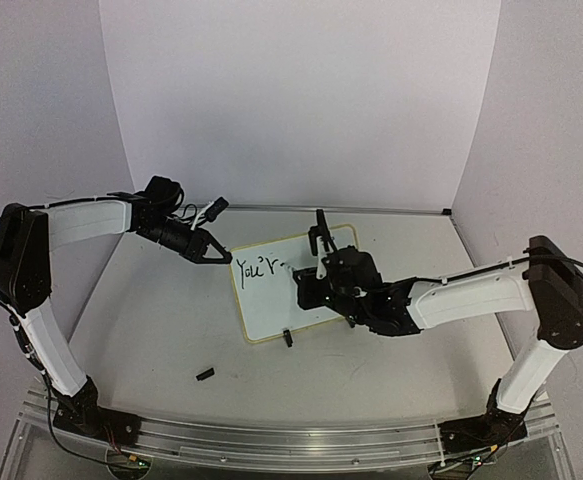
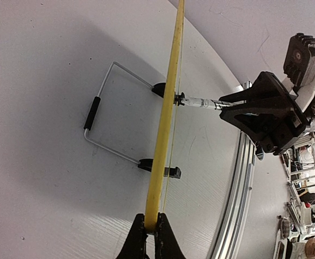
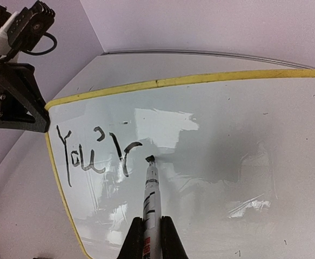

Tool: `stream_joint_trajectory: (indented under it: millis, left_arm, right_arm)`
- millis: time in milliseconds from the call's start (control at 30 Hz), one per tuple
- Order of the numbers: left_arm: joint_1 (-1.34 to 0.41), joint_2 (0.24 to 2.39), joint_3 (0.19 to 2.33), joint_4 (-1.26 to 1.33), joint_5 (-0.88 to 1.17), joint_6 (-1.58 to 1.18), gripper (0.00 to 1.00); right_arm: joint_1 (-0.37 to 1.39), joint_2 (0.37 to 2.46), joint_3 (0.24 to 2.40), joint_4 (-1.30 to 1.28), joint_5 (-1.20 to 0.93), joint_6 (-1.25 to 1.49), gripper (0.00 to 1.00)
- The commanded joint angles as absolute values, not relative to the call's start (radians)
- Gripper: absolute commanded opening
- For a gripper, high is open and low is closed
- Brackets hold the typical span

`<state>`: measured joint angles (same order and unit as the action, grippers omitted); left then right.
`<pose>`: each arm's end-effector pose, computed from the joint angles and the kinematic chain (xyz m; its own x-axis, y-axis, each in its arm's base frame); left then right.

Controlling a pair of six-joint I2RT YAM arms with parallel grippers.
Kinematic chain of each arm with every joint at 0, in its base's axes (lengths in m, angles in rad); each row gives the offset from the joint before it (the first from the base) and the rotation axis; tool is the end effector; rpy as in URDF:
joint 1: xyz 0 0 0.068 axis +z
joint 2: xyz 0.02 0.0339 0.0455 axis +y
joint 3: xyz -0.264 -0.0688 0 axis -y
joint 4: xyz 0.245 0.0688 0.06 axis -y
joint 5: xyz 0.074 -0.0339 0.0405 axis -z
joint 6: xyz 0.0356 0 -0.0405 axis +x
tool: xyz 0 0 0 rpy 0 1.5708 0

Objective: Write a sentence on the whiteboard

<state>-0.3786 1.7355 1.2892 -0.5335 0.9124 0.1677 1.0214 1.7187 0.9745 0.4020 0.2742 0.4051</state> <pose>0.3274 -0.1605 0.2428 -0.6547 0.3703 -0.6590 0.7555 0.3487 -0.5546 0.2076 0.3206 0.2165 -0.4321 0.0208 -0.9016 -0.5631 0.7747 0.2878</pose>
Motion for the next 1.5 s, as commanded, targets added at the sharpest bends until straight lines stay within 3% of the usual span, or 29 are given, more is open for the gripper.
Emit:
stream_joint_trajectory:
  millis: [0,500,1467]
  left_arm:
    - [-0.391,1.726,1.32,-0.541,0.885,0.208,0.0]
    - [-0.391,1.724,1.32,-0.541,0.884,0.21,0.0]
    - [-0.394,1.726,1.321,-0.542,0.884,0.21,0.0]
  right_arm:
    - [1.016,1.711,0.996,0.389,0.36,0.423,0.0]
    - [1.009,1.751,1.056,0.4,0.314,0.376,0.0]
    - [1.022,1.723,0.919,0.397,0.259,0.485,0.0]
